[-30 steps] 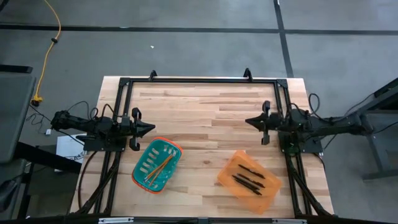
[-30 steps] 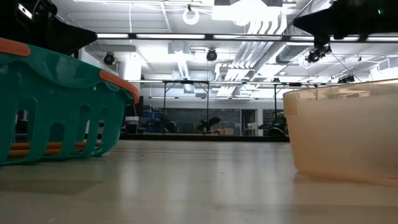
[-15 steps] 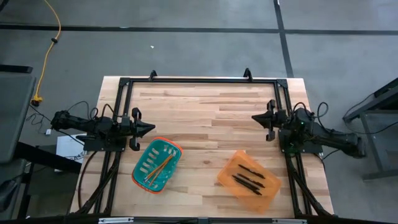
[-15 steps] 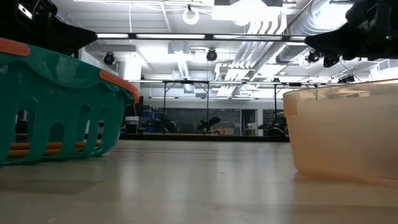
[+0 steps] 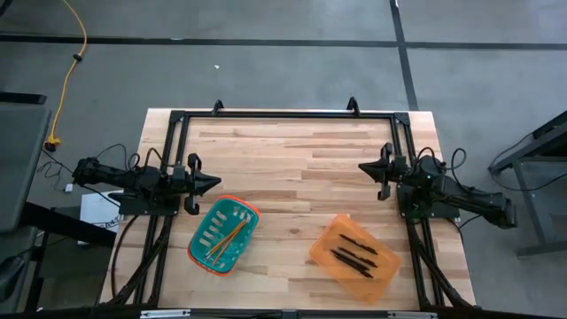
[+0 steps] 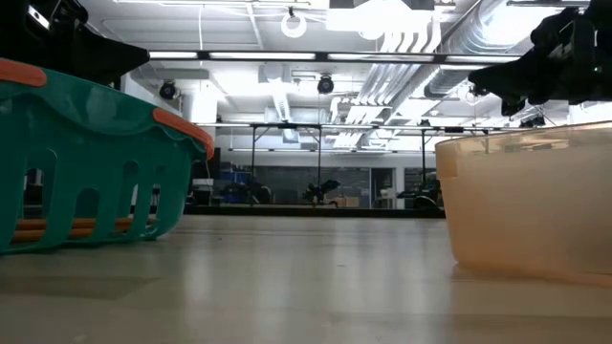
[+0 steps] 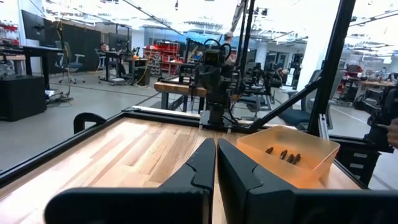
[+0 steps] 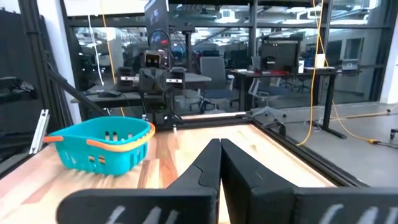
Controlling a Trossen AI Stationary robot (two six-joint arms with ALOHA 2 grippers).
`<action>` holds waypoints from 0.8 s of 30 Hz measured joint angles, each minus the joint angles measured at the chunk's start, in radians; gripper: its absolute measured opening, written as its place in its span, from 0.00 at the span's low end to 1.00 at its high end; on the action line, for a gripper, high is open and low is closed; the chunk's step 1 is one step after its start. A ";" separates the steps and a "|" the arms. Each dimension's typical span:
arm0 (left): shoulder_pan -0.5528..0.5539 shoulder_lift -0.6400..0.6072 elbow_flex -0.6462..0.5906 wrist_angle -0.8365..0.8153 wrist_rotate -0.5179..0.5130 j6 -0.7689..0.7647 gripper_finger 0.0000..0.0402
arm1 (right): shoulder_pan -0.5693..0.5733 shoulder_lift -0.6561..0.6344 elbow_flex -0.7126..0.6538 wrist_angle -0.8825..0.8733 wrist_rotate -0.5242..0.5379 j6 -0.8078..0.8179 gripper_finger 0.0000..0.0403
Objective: Sort pens & pencils
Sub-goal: Return to Home Position
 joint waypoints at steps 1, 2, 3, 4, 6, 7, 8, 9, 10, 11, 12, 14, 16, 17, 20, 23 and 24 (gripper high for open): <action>0.000 0.000 0.000 -0.001 0.000 0.000 0.01 | 0.000 0.000 0.001 0.005 0.001 0.000 0.00; 0.000 0.000 0.000 -0.001 0.000 0.000 0.01 | 0.000 0.002 0.001 0.009 0.001 0.000 0.00; 0.000 0.000 0.000 0.000 0.000 0.000 0.01 | 0.000 0.002 0.001 0.016 0.001 0.000 0.00; 0.000 0.000 0.000 0.000 0.000 0.000 0.01 | 0.000 0.002 0.001 0.019 0.001 0.000 0.00; 0.000 0.000 0.000 0.000 0.000 0.000 0.01 | 0.000 0.002 0.002 0.013 0.001 -0.007 0.00; 0.000 0.000 0.000 0.000 0.000 0.000 0.01 | 0.000 0.002 0.003 -0.003 0.001 -0.008 0.00; 0.000 0.000 0.000 0.000 0.000 0.000 0.01 | 0.000 0.002 0.003 -0.021 0.001 -0.006 0.00; 0.000 0.000 0.000 0.000 0.000 0.000 0.01 | 0.000 0.003 0.003 -0.037 0.001 -0.004 0.00; 0.000 0.000 0.000 0.000 0.000 0.000 0.01 | 0.000 0.003 0.003 -0.050 0.001 -0.004 0.00; 0.000 0.000 0.000 0.000 0.000 0.000 0.01 | 0.000 0.003 0.003 -0.067 0.001 -0.004 0.00; 0.000 0.000 0.000 0.000 0.000 0.000 0.01 | 0.000 0.002 0.003 -0.080 0.001 -0.004 0.00; 0.000 0.000 0.000 0.000 0.000 0.000 0.01 | 0.000 0.005 0.004 -0.088 0.001 -0.004 0.00; 0.000 0.000 0.000 0.000 0.000 0.000 0.01 | 0.000 0.005 0.004 -0.088 0.001 -0.004 0.00; 0.000 0.000 0.000 0.000 0.000 0.000 0.01 | 0.000 0.005 0.004 -0.088 0.001 -0.004 0.00; 0.000 0.000 0.000 0.000 0.000 0.000 0.01 | 0.000 0.005 0.004 -0.089 0.001 -0.004 0.00; 0.000 0.000 0.000 0.000 0.000 0.000 0.01 | 0.000 0.005 0.004 -0.089 0.001 -0.004 0.00; 0.000 0.000 0.000 0.000 0.000 0.000 0.01 | 0.000 0.005 0.004 -0.089 0.001 -0.004 0.00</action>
